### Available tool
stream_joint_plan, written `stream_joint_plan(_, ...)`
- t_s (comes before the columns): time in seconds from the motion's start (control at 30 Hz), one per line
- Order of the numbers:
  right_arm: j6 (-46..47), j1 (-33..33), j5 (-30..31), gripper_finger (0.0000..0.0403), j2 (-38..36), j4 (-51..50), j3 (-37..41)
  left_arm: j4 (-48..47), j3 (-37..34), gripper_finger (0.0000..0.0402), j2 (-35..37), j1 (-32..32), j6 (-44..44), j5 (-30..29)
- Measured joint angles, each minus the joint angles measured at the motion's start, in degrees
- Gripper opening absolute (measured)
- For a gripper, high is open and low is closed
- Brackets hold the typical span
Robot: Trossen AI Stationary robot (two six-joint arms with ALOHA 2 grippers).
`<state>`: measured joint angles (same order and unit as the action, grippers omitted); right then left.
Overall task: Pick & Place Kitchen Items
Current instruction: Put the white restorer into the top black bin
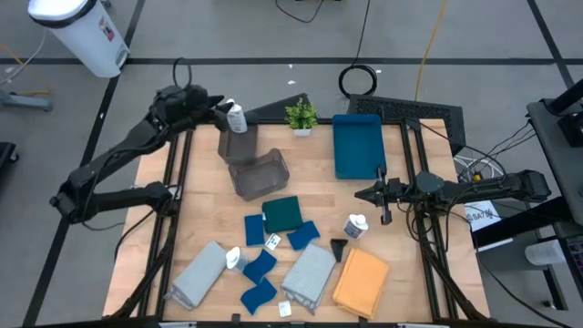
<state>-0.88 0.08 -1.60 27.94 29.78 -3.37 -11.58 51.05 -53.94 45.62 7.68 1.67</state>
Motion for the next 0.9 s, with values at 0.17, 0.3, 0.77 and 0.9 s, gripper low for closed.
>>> stream_joint_plan(0.17, 0.0, 0.0, 0.0, 0.0, 0.0, 0.0, 0.0, -0.4, 0.0, 0.0214, 3.4, -3.1, 0.0, 0.0)
stream_joint_plan(0.3, 0.0, 0.0, 0.0, 0.0, 0.0, 0.0, 0.0, -0.5, 0.0, 0.0214, 5.7, -6.2, 0.5, 0.5)
stream_joint_plan(0.77, 0.0, 0.0, 0.0, 0.0, 0.0, 0.0, 0.0, -0.6, 0.0, 0.0214, 7.0, -20.7, 4.9, 34.0)
stream_joint_plan(0.9, 0.0, 0.0, 0.0, 0.0, 0.0, 0.0, 0.0, -0.4, 0.0, 0.0214, 7.0, -26.6, 5.9, 34.9)
